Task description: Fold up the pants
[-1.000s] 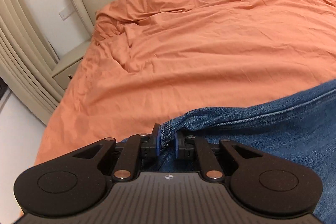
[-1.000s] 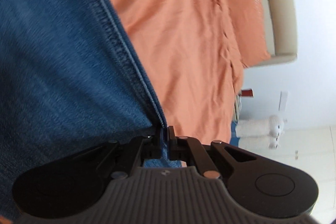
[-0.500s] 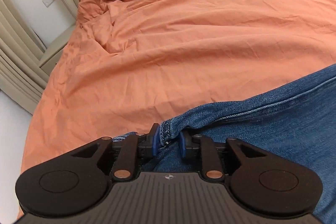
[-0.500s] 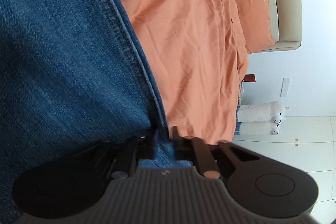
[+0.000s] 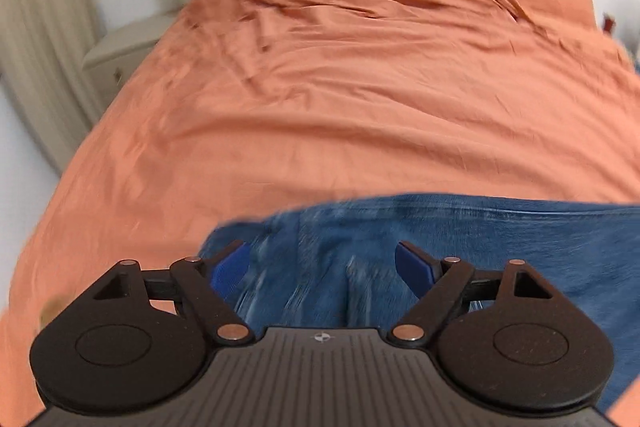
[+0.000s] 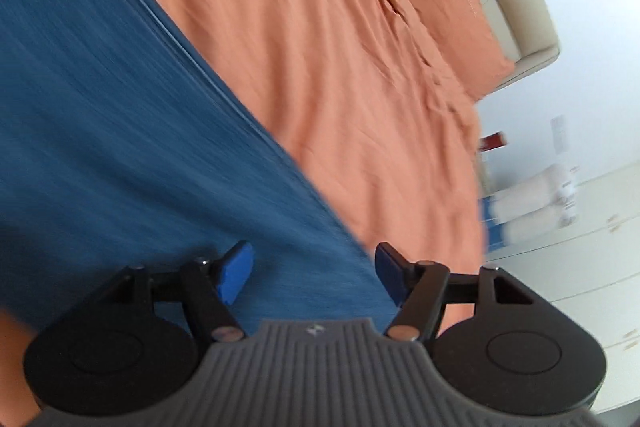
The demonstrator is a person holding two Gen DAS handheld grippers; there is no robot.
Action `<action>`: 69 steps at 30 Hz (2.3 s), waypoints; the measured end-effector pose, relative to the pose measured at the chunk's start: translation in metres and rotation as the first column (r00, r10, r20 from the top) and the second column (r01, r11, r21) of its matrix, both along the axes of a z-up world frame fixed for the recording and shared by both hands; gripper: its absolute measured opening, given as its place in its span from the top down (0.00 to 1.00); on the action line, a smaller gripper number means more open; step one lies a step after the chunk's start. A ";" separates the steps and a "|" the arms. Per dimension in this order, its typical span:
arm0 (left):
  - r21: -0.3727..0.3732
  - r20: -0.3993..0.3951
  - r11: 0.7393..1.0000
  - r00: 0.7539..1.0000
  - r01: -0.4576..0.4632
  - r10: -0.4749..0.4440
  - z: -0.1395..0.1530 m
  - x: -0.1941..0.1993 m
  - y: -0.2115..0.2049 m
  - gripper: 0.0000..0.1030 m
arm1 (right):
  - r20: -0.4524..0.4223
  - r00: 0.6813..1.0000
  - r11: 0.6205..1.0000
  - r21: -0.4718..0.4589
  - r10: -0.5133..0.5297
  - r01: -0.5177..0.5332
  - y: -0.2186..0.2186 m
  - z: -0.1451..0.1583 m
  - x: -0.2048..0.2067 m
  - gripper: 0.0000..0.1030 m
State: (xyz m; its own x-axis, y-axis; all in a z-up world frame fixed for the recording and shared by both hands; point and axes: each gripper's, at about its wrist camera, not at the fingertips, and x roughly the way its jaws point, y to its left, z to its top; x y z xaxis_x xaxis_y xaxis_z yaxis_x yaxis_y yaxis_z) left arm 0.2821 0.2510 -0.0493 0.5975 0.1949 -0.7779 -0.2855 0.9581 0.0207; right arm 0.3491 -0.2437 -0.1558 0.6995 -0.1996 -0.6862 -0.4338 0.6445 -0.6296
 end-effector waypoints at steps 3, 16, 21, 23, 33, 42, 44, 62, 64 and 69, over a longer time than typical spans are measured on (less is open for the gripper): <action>-0.113 0.015 0.991 0.997 -0.078 0.080 0.002 -0.042 0.025 0.06 | -0.057 0.998 0.991 0.135 0.014 -0.006 0.034 0.010 -0.031 0.39; -0.770 0.000 0.535 0.839 -0.347 0.544 -0.115 -0.144 0.117 0.13 | -0.244 0.956 0.885 0.465 0.161 -0.030 0.142 0.008 -0.142 0.42; -0.811 0.020 0.486 0.816 -0.324 0.578 -0.134 -0.125 0.126 0.41 | -0.270 0.945 0.835 0.550 0.183 -0.005 0.154 0.009 -0.154 0.50; -0.781 0.013 0.520 0.824 -0.345 0.567 -0.128 -0.115 0.127 0.61 | -0.276 0.933 0.817 0.576 0.230 -0.031 0.166 0.009 -0.168 0.50; -0.514 0.075 0.785 0.893 -0.346 0.443 -0.077 -0.104 0.107 0.86 | -0.139 0.870 0.760 0.565 0.473 -0.323 0.260 0.008 -0.205 0.53; -0.457 0.083 0.835 0.921 -0.305 0.382 -0.085 -0.104 0.105 0.86 | -0.178 0.889 0.812 0.511 0.421 -0.282 0.293 -0.001 -0.171 0.54; -0.447 0.081 0.843 0.925 -0.299 0.371 -0.082 -0.105 0.104 0.86 | -0.177 0.890 0.777 0.577 0.421 -0.253 0.290 0.005 -0.168 0.55; -0.185 0.000 0.947 0.964 -0.261 0.266 -0.104 -0.092 0.083 0.84 | -0.199 0.908 0.752 0.638 0.370 -0.167 0.275 -0.040 -0.206 0.99; -0.144 -0.008 0.958 0.969 -0.247 0.248 -0.100 -0.091 0.078 0.76 | -0.207 0.910 0.756 0.637 0.360 -0.154 0.276 -0.036 -0.204 0.99; -0.076 0.027 0.966 0.968 -0.247 0.249 -0.067 -0.101 0.070 0.47 | -0.268 0.906 0.752 0.655 0.327 -0.077 0.262 -0.020 -0.202 0.87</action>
